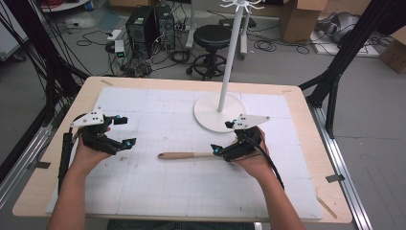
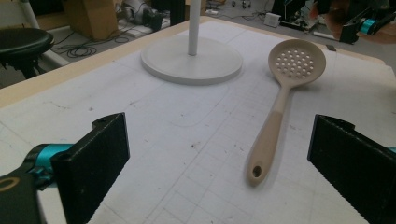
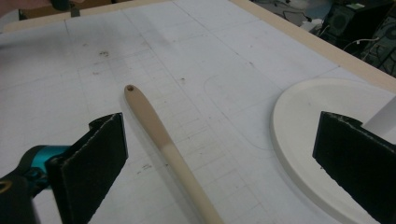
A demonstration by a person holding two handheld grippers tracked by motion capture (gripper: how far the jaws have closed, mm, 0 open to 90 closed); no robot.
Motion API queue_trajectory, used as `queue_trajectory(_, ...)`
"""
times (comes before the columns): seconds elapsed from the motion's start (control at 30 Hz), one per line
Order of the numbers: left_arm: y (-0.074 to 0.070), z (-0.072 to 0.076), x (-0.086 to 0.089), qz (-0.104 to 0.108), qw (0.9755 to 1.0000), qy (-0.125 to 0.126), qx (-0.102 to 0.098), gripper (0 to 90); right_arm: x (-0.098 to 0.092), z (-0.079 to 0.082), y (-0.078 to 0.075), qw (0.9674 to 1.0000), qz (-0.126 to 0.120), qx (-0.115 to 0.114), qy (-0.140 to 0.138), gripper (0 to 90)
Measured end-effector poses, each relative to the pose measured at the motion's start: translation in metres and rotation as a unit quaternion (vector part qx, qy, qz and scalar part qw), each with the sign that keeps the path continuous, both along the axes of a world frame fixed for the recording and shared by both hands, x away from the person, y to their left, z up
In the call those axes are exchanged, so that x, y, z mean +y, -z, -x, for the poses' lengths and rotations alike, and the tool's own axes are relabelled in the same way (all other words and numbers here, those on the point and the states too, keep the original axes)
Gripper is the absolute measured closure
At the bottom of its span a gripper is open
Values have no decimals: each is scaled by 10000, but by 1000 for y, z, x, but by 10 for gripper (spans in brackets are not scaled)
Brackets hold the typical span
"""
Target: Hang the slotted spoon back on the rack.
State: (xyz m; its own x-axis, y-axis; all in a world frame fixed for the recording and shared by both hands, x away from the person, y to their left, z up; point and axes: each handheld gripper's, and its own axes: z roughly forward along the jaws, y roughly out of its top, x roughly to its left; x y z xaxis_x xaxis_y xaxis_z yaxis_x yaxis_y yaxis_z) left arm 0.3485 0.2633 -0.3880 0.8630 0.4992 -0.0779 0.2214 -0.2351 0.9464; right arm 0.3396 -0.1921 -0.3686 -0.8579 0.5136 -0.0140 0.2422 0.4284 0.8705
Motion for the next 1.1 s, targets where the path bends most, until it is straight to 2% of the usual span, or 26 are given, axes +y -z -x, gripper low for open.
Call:
queue_trajectory(0.27, 0, 0, 0, 6, 10000, -18, -1, 61, 21, -5, -3, 9993, 340, -6, -157, 41)
queue_trajectory(0.47, 0, -1, 1, 3, 10000, -12, -5, 62, 30, -13, 0, 9982, 555, 152, -172, 66)
queue_trajectory(0.53, 0, 0, 2, 12, 10000, -22, -4, 61, 33, -15, 0, 9976, 625, 168, -248, 141)
queue_trajectory(0.57, 0, 0, 2, 18, 10000, -19, 4, 62, 35, -15, 1, 9973, 633, 225, -307, 147)
queue_trajectory(0.8, 1, 0, 2, 22, 10000, -20, 10, 62, 45, -17, 9, 9943, 906, 318, -469, 167)
queue_trajectory(0.9, 1, -1, 1, -13, 10000, -16, 32, 62, 48, -18, 11, 9921, 984, 426, -654, 283)
queue_trajectory(1.1, 2, -1, 1, -33, 10000, -9, 42, 61, 57, -21, 18, 9883, 1187, 605, -742, 325)
